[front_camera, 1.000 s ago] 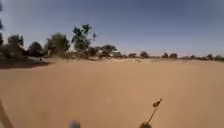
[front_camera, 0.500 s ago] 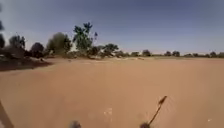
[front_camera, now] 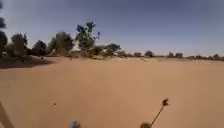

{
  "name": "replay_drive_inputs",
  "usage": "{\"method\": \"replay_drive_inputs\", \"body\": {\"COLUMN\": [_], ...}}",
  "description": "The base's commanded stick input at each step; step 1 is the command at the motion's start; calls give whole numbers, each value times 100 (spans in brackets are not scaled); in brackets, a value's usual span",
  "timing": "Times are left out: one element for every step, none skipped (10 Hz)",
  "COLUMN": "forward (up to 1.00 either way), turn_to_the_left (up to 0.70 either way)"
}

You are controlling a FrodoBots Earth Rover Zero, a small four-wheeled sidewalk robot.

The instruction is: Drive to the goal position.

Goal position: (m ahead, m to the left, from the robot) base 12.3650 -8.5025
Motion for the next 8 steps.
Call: {"method": "replay_drive_inputs", "body": {"forward": [70, 70, 70, 70, 70, 70, 70, 70], "turn_to_the_left": [0, 0, 0, 0, 0, 0, 0, 0]}}
